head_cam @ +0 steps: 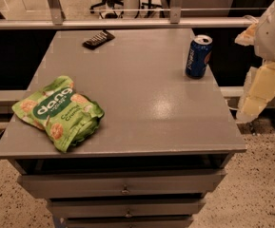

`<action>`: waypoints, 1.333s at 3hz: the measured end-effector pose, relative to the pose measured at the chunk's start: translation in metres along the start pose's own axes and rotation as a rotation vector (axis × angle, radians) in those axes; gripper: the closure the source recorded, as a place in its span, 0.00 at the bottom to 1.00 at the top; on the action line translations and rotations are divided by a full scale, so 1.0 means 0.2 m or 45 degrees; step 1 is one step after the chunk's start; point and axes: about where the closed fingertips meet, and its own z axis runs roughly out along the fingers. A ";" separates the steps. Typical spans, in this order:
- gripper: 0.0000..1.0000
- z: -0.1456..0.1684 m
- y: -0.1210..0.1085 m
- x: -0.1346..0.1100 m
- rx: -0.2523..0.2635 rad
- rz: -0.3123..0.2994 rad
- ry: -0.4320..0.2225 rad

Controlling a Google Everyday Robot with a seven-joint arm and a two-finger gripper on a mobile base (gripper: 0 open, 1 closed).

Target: Move pepsi can near rxbar chocolate

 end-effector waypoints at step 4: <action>0.00 0.44 -0.74 0.05 0.123 0.287 -0.272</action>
Offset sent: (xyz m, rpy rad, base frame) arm 0.1599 -0.0336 -0.0338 0.1698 -0.1063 -0.1340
